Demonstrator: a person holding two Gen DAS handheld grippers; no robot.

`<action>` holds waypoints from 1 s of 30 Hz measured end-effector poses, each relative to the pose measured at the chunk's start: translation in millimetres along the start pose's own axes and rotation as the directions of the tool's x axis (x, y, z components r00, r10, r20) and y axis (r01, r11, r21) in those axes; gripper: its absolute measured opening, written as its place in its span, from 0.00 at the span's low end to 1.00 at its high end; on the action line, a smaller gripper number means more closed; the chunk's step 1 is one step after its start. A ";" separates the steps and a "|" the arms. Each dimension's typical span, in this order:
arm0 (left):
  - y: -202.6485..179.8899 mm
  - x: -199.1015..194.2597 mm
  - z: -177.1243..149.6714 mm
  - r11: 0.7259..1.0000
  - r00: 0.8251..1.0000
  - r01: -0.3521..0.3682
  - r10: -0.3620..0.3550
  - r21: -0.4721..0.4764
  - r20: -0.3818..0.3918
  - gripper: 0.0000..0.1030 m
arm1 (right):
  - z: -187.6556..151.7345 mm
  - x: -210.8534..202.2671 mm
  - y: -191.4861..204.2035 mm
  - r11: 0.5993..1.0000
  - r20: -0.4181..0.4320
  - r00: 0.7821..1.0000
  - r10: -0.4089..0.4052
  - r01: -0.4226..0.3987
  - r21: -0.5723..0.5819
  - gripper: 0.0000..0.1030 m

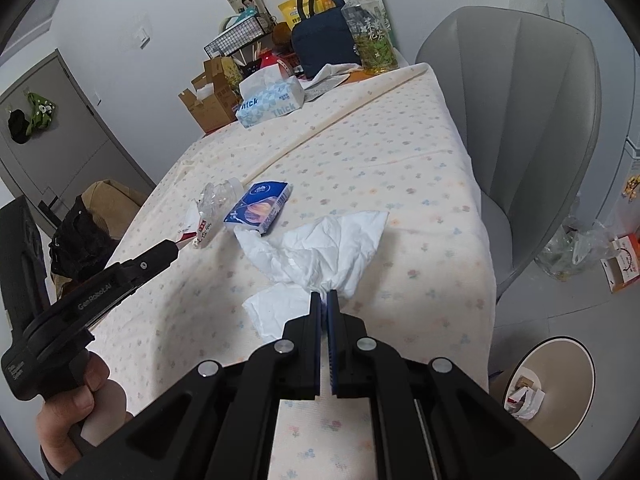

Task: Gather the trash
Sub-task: 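Carry the tissue and paper to the white bin and open both grippers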

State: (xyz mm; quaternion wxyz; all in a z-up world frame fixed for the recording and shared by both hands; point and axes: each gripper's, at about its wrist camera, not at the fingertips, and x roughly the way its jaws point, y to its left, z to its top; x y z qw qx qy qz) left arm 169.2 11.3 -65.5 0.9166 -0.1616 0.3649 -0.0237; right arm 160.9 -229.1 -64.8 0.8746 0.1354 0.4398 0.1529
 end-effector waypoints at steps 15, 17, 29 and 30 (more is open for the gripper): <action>-88.8 6.9 -21.4 0.985 0.993 0.114 -0.109 0.132 -0.047 0.18 | -9.1 -57.6 -61.2 0.994 0.077 0.994 -0.078 0.071 0.087 0.04; -101.0 9.3 -24.8 0.980 0.991 0.130 -0.123 0.149 -0.058 0.18 | -12.0 -66.2 -76.2 0.990 0.086 0.992 -0.096 0.087 0.109 0.04; -194.9 34.3 -60.8 0.933 0.966 0.239 -0.199 0.270 -0.165 0.18 | -37.5 -108.7 -179.3 0.942 0.108 0.968 -0.228 0.190 0.278 0.04; -202.7 37.8 -64.6 0.928 0.962 0.249 -0.205 0.277 -0.179 0.18 | -40.2 -110.2 -187.0 0.936 0.106 0.965 -0.238 0.199 0.289 0.04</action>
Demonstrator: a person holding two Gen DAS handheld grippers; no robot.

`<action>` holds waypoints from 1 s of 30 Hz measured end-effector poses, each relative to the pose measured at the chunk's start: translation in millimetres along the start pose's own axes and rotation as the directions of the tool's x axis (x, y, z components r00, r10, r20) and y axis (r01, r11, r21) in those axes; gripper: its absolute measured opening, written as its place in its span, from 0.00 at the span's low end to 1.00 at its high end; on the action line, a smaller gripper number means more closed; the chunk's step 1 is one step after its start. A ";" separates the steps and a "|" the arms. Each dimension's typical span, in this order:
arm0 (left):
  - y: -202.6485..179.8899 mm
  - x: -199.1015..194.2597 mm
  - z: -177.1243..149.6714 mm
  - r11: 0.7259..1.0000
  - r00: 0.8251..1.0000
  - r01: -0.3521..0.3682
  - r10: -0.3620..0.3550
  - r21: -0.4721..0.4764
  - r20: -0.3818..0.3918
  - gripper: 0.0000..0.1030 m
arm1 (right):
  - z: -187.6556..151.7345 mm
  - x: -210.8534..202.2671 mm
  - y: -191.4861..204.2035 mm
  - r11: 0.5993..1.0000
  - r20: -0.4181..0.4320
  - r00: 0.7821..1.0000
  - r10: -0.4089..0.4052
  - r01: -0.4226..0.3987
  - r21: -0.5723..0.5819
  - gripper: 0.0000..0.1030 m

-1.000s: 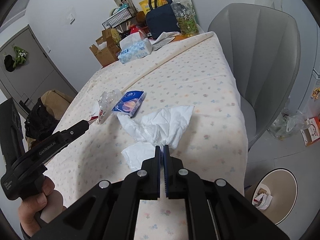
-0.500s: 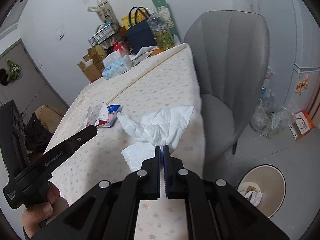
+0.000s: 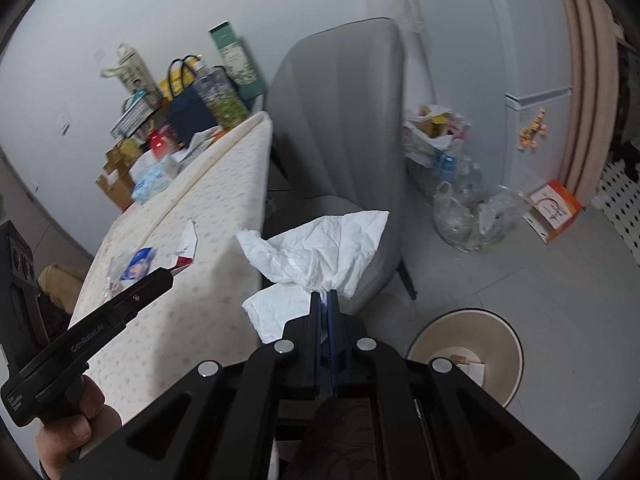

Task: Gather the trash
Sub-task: 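Carry the tissue and paper to the white bin and open both grippers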

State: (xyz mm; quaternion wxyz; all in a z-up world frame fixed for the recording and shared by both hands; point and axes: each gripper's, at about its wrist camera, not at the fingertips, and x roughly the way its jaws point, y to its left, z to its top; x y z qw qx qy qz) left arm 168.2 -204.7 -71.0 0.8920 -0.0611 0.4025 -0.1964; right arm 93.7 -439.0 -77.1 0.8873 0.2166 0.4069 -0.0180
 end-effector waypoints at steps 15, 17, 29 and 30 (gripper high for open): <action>-79.9 67.5 -20.9 0.991 0.986 0.071 -0.053 0.113 -0.156 0.18 | -17.4 32.5 -120.6 0.974 -0.070 0.988 -0.137 0.147 0.174 0.08; -83.7 72.4 -23.7 0.990 0.984 0.073 -0.052 0.120 -0.168 0.18 | -23.2 43.5 -137.7 0.966 -0.106 0.987 -0.123 0.143 0.213 0.11; -114.3 102.6 -40.7 0.979 0.967 0.107 -0.063 0.171 -0.247 0.18 | -32.4 6.1 -175.6 0.946 -0.035 0.985 -0.172 0.175 0.273 0.59; -117.6 105.5 -42.2 0.978 0.964 0.115 -0.068 0.174 -0.256 0.18 | -31.7 1.5 -178.0 0.945 -0.027 0.984 -0.175 0.176 0.277 0.59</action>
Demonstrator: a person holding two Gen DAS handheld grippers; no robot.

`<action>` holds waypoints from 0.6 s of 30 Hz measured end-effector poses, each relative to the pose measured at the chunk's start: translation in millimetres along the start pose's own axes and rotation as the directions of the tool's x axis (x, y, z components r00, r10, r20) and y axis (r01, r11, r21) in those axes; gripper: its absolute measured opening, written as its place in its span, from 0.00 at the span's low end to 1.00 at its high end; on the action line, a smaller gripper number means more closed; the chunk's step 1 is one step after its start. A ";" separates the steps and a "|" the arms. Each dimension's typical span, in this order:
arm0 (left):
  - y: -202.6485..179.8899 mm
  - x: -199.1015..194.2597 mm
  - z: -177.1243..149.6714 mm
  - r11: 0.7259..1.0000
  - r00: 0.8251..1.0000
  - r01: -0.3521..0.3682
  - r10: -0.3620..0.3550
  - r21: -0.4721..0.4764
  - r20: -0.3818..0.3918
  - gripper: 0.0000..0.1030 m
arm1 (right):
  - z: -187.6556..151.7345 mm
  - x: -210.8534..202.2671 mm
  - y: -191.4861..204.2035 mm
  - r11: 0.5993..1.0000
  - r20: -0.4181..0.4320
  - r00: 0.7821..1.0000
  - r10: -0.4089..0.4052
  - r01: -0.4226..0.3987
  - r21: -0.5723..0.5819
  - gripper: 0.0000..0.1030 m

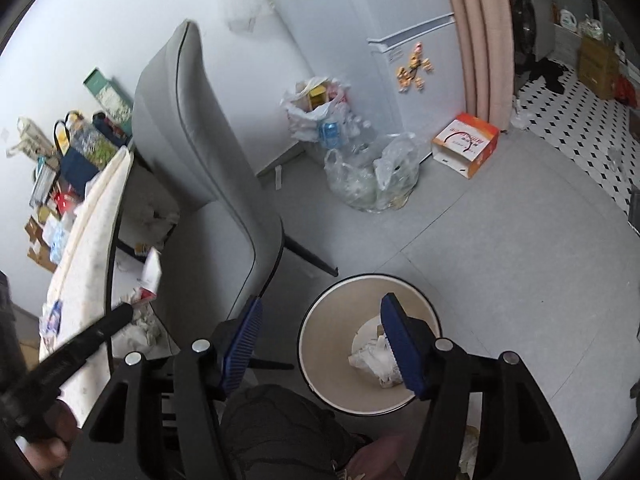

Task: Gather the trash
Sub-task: 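Carry the tissue and paper to the white bin and open both grippers, then move both tools back to the plastic bottle and blue tissue pack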

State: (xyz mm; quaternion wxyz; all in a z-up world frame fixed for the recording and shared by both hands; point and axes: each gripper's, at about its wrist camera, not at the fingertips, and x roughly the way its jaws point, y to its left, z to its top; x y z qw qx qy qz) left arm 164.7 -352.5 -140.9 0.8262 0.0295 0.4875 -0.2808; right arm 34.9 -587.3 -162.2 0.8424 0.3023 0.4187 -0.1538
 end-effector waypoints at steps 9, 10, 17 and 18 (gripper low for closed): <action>-35.6 25.2 -1.9 0.995 0.994 0.091 -0.089 0.035 -0.071 0.29 | 12.3 -43.6 -36.1 0.997 0.094 0.995 -0.032 0.026 0.067 0.60; -36.1 25.0 -1.5 0.994 0.993 0.101 -0.099 0.030 -0.071 0.55 | 13.5 -44.3 -38.3 0.997 0.095 0.995 -0.032 0.026 0.071 0.60; -12.9 -3.5 4.5 0.999 0.999 0.050 -0.050 -0.017 0.010 0.82 | 11.2 -38.7 -21.3 0.999 0.082 0.997 0.009 -0.013 0.047 0.60; -7.6 -9.4 5.6 0.999 0.999 0.039 -0.038 -0.029 0.026 0.85 | 10.5 -37.6 -16.8 0.999 0.080 0.997 0.019 -0.023 0.042 0.61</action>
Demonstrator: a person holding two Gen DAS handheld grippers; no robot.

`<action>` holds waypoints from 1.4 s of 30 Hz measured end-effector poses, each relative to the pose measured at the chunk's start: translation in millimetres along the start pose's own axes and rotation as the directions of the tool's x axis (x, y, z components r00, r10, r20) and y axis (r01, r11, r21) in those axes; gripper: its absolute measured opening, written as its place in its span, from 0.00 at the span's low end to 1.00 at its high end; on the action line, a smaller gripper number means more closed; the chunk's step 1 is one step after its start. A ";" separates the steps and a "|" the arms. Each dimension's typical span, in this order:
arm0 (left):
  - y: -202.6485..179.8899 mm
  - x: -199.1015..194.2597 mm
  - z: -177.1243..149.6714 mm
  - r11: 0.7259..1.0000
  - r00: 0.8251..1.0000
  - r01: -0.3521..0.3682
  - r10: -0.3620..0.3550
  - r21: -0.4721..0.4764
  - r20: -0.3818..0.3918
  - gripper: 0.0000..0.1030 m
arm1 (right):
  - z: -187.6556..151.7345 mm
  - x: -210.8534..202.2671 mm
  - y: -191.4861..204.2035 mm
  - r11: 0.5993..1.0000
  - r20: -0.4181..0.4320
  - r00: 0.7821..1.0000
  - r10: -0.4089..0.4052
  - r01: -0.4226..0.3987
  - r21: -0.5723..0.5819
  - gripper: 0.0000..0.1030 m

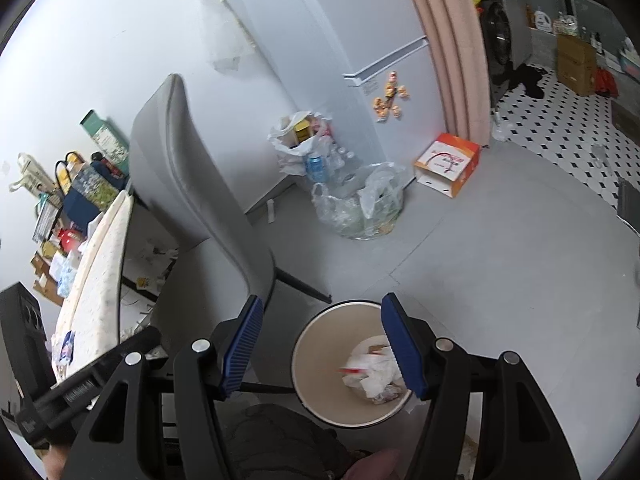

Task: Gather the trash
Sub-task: 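Move both tools back to the plastic bottle and blue tissue pack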

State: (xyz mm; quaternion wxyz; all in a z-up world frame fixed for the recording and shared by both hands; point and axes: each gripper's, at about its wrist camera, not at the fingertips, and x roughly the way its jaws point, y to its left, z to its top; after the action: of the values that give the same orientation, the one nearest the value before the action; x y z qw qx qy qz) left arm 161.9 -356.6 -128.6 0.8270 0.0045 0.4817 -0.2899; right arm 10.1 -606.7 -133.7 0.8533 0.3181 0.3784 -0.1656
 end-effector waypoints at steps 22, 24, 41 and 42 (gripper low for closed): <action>162.2 -157.8 -11.1 0.946 0.943 -0.143 0.219 -0.291 0.251 0.94 | -44.3 -4.9 199.6 0.936 -0.070 0.977 0.201 -0.212 -0.281 0.93; 173.5 -167.9 -16.3 0.938 0.935 -0.153 0.240 -0.312 0.262 0.94 | -49.2 -6.7 215.5 0.924 -0.082 0.974 0.213 -0.228 -0.306 0.93; 253.9 -227.9 -54.6 0.867 0.889 -0.163 0.336 -0.471 0.310 0.94 | -88.7 -12.5 316.7 0.843 -0.153 0.946 0.284 -0.323 -0.430 0.93; 256.0 -229.0 -55.8 0.865 0.889 -0.163 0.338 -0.475 0.310 0.94 | -90.6 -11.9 320.2 0.841 -0.158 0.945 0.287 -0.328 -0.431 0.93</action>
State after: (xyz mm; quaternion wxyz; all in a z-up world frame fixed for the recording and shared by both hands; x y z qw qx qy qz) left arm 157.2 -18.8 -45.0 0.9153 -0.1739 0.3586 -0.0577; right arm 121.0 -307.9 -37.3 0.9018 0.1745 0.3871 0.0800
